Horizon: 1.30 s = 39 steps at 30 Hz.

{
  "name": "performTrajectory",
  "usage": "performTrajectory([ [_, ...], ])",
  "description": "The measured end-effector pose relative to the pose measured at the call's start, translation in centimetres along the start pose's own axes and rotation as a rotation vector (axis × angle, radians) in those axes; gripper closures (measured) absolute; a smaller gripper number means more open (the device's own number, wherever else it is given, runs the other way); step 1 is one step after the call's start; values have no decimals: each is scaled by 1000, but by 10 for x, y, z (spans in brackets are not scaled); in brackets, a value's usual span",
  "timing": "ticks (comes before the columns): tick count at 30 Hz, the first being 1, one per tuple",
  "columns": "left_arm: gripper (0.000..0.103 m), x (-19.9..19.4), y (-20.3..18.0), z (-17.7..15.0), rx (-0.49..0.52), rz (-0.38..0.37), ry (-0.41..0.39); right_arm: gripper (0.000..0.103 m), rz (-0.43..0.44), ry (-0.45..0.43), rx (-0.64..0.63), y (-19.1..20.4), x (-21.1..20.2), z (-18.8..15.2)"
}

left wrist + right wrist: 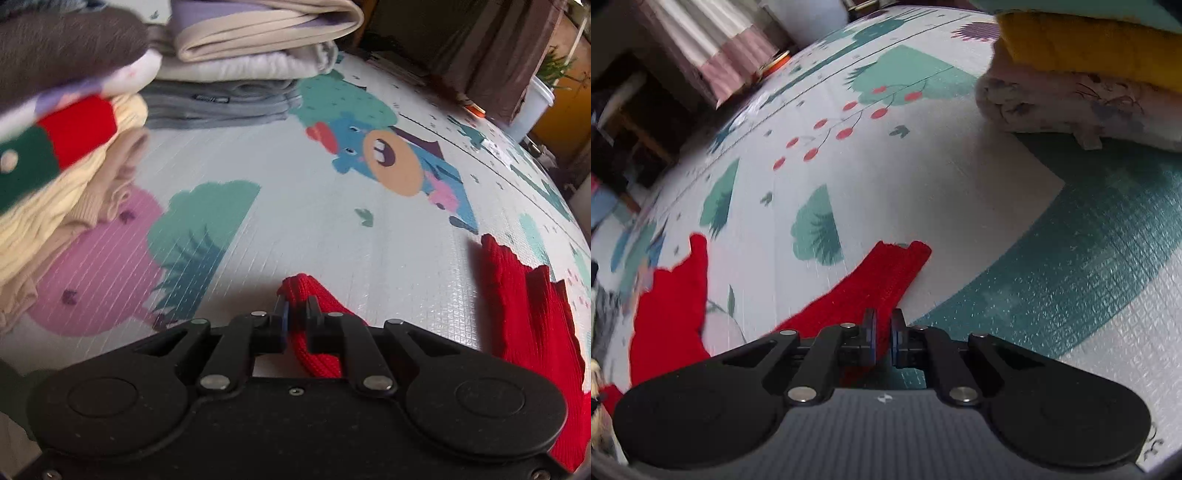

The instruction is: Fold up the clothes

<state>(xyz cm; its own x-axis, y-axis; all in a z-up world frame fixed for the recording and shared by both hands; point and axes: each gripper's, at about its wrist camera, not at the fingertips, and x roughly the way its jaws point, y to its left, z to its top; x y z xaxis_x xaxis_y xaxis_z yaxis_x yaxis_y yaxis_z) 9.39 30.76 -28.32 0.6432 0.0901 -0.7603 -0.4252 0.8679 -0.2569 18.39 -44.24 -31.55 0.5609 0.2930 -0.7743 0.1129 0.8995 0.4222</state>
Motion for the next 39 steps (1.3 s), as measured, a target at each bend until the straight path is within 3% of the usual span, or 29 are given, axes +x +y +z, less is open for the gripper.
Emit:
performTrajectory([
  [6,97,5,0,-3,35,29,-2,89,-24,29,0,-8,1,-4],
  [7,95,6,-2,-2,49,45,-3,81,-51,18,-2,-9,-2,-5],
  [8,86,5,-3,-1,56,65,-8,79,-78,7,-3,-11,-5,-5],
  [10,72,-2,-13,0,145,150,-52,65,-163,-45,-1,-13,-15,-3],
  [12,72,-11,-31,0,274,201,-103,64,-227,-108,-50,-7,-26,-1],
  [14,70,-17,-53,-2,380,160,-134,64,-230,-127,-190,14,-27,-1],
  [16,65,-17,-75,-3,437,77,-131,64,-165,-103,-333,49,-14,-2],
  [18,64,-11,-95,-2,440,-16,-111,65,-86,-73,-442,85,2,-2],
  [20,64,0,-115,2,403,-108,-77,66,19,-20,-474,122,25,3],
  [24,64,23,-157,8,348,-233,-20,65,147,76,-499,184,68,20],
  [31,64,54,-212,16,449,-295,-10,62,119,123,-589,238,122,46],
  [39,64,91,-243,22,592,-246,23,60,133,129,-561,243,142,47],
])
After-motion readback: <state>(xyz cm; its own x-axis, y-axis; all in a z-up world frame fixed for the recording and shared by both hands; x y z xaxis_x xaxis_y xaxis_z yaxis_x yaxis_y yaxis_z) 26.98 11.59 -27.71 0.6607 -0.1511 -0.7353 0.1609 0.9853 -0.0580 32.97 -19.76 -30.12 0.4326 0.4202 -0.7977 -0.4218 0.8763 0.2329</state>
